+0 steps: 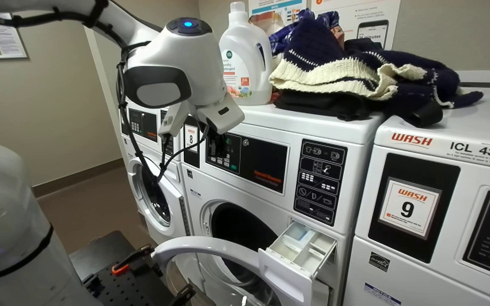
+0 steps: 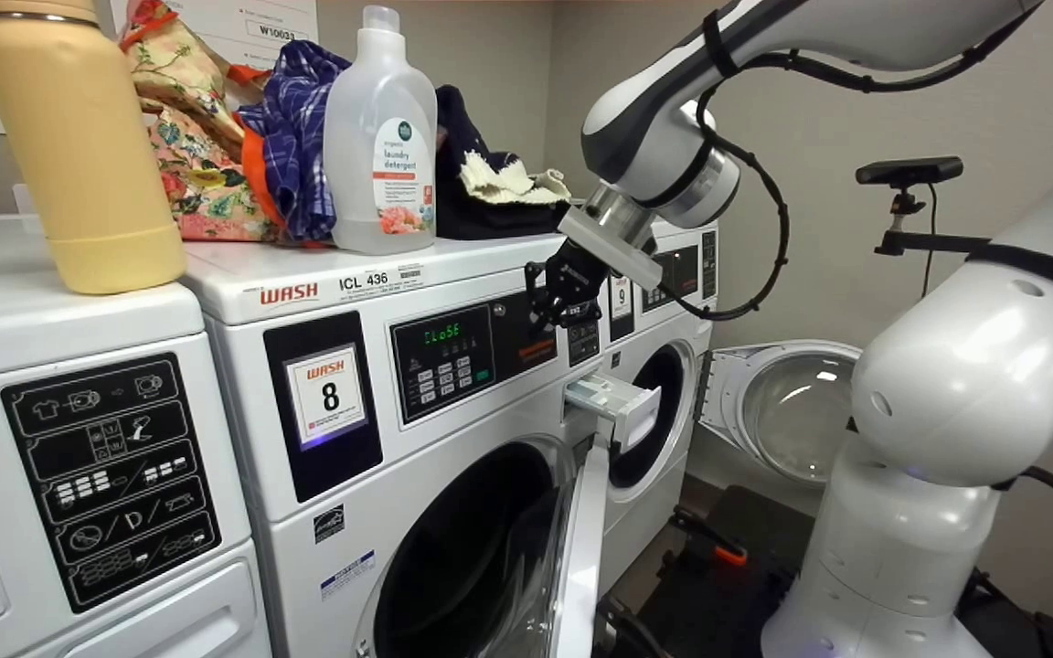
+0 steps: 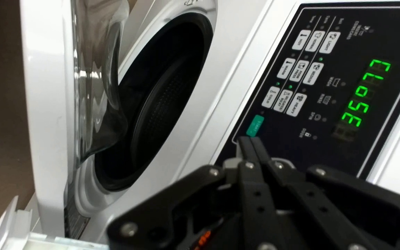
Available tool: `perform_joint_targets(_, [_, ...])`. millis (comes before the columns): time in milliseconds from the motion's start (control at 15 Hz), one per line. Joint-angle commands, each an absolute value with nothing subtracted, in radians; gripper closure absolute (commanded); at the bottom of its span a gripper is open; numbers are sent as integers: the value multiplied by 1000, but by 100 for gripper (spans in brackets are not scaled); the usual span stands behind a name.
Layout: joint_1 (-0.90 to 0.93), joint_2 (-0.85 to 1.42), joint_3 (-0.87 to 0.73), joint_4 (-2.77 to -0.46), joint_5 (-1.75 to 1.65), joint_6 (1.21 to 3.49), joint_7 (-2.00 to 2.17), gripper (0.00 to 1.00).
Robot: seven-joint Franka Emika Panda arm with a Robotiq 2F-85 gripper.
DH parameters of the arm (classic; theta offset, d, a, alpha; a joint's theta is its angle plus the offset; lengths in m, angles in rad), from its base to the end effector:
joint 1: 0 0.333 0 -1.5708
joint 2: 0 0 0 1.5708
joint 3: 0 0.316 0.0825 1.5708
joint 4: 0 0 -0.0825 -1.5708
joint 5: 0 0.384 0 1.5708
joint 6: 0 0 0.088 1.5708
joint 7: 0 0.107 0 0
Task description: Push the second and first of the the third of the column of the buttons on the washing machine
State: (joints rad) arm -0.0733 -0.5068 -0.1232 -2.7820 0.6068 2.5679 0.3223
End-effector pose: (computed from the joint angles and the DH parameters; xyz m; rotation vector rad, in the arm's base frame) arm 0.3699 -0.0799 0.3825 -2.3384 1.2505 -0.3150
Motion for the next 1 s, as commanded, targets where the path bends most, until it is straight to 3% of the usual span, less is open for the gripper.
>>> perform_joint_targets(0, [-36, -474, -102, -2782, 702, 2627, 349, 98])
perform_joint_targets(933, [4, -383, 19, -2782, 914, 2743, 358, 98])
